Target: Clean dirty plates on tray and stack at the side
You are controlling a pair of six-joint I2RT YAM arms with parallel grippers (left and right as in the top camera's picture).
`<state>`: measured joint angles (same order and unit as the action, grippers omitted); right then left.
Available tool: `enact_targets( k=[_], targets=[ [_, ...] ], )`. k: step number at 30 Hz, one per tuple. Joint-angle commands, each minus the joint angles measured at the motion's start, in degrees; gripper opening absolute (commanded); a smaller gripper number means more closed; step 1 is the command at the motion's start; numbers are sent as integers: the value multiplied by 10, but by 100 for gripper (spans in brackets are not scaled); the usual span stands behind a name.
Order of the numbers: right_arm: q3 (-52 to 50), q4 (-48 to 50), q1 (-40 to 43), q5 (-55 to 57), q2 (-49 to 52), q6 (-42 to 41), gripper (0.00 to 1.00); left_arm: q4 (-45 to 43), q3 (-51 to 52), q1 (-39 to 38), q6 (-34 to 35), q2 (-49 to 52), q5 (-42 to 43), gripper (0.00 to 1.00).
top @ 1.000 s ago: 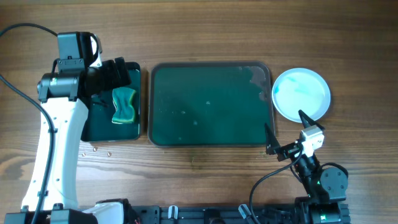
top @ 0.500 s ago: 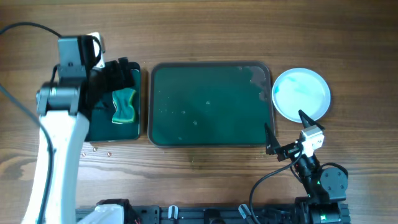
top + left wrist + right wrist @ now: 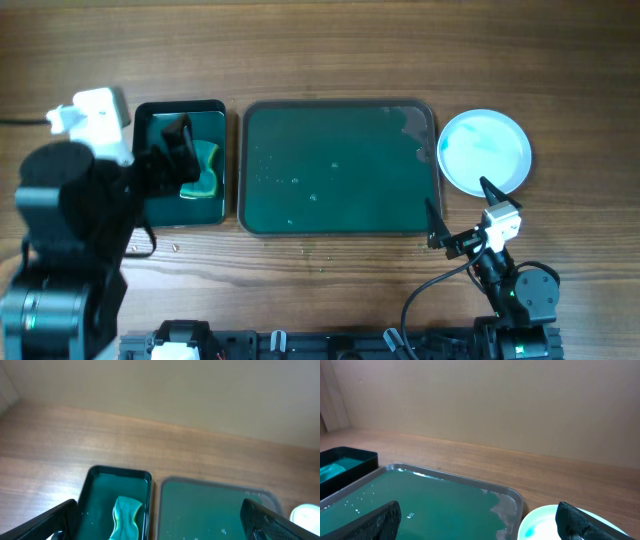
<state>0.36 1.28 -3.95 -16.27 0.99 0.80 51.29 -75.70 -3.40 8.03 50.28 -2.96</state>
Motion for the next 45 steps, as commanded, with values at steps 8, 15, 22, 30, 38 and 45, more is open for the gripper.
enact_targets(
  k=[8,15,22,30,38,45],
  targets=[
    [0,1,-3,-3,-4,7,100,1,45,13,-3,-87,-17,100],
    [-1,1,-3,-3,-4,7,100,-128,194,14,3,-178,-15,100],
    [0,1,-3,-3,-4,7,100,-390,444,14,1,-303,40,100],
    [0,1,-3,-3,-4,7,100,-541,655,14,-2,-430,40,100],
    [0,1,-3,-3,-4,7,100,-558,738,14,-3,-478,24,100],
    [0,1,-3,-3,-4,7,100,-481,754,14,-3,-502,23,100]
  ],
)
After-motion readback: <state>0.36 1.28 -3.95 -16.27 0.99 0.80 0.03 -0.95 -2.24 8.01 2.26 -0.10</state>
